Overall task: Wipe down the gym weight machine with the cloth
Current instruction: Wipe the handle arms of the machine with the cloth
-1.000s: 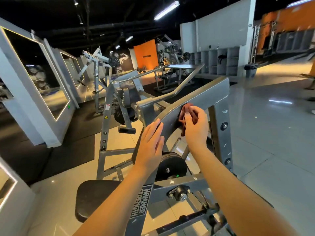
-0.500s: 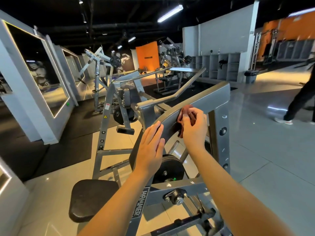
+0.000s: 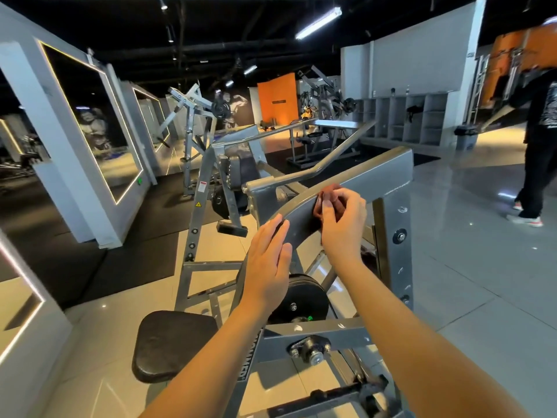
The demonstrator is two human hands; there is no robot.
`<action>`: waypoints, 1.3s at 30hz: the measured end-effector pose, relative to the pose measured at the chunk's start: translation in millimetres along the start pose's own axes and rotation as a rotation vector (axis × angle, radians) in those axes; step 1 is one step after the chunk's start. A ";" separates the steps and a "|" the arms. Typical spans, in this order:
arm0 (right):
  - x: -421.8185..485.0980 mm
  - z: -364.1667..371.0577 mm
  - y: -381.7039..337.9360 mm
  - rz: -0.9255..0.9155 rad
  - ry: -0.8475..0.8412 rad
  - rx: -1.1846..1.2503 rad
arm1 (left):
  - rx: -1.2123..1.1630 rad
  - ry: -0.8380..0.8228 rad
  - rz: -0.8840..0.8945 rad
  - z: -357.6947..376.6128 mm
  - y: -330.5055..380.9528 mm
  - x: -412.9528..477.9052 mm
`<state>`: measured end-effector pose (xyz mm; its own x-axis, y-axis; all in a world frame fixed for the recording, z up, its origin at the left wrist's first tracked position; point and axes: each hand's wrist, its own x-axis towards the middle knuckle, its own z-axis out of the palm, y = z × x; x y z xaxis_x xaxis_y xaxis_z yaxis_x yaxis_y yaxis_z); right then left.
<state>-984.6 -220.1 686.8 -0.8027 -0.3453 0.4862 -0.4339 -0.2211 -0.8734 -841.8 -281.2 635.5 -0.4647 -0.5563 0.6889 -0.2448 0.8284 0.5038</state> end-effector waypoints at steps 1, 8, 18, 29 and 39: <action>-7.2 6.1 1.2 -0.022 -0.037 -0.009 | -0.008 0.009 -0.009 1.6 2.3 -0.1; -38.3 2.1 15.9 -0.186 -0.313 -0.130 | -0.066 0.088 -0.049 7.7 7.4 -2.3; -24.4 -2.8 15.0 -0.168 -0.259 -0.037 | 0.048 0.163 -0.067 19.7 19.8 -1.4; 7.8 -16.6 12.1 -0.043 -0.080 -0.011 | 0.182 0.165 -0.052 30.4 20.1 8.9; -14.4 -9.9 18.0 -0.102 -0.187 -0.030 | 0.110 0.125 -0.025 15.2 15.4 7.7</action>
<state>-984.8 -210.1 663.9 -0.6654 -0.4860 0.5666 -0.5235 -0.2372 -0.8183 -862.1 -271.7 640.7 -0.3494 -0.5746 0.7401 -0.3496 0.8128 0.4660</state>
